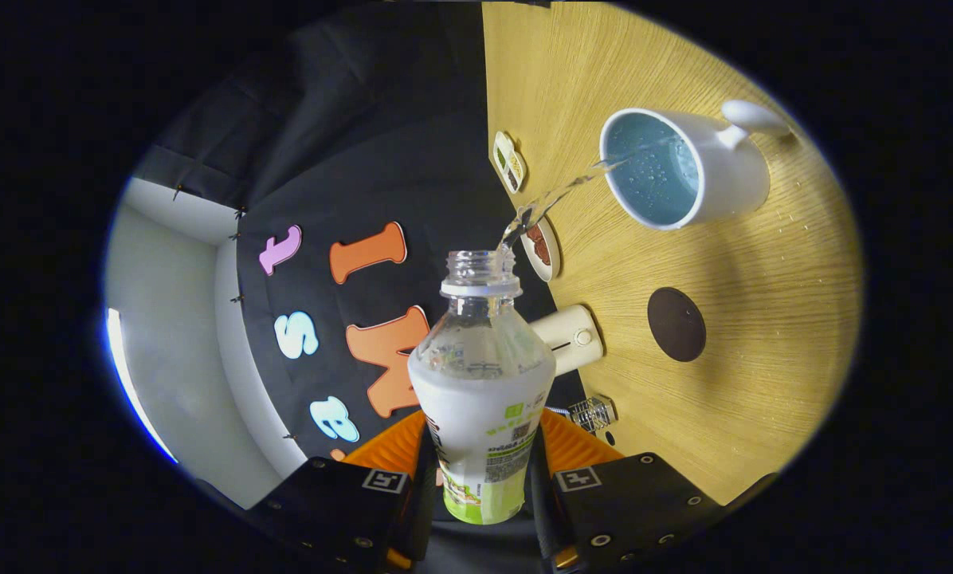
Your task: Take the bottle from table, then pour the juice into the cup, finally place the bottle on the coaster
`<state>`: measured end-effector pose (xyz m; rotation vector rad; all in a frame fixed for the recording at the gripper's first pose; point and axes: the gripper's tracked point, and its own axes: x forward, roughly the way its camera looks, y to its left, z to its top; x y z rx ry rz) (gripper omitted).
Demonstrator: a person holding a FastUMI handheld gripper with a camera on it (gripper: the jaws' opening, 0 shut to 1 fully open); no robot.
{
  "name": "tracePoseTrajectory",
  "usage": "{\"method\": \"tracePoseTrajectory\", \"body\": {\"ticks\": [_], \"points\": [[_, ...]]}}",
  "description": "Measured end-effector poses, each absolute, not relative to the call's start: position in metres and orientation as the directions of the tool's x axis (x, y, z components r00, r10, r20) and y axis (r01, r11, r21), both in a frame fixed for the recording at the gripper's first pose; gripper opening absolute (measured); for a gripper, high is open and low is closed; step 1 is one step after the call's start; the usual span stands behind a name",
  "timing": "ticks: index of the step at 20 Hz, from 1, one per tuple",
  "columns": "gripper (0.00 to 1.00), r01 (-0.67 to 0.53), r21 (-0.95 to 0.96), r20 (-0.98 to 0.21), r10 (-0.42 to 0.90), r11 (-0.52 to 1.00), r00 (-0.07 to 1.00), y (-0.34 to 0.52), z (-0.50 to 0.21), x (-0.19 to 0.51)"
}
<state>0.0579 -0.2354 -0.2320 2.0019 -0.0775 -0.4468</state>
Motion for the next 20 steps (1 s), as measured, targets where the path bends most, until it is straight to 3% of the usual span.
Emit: {"method": "tracePoseTrajectory", "body": {"ticks": [20], "points": [[0.53,0.075,0.839,-0.255,-0.268,-0.539,0.929,-0.246,-0.22,0.059]]}}
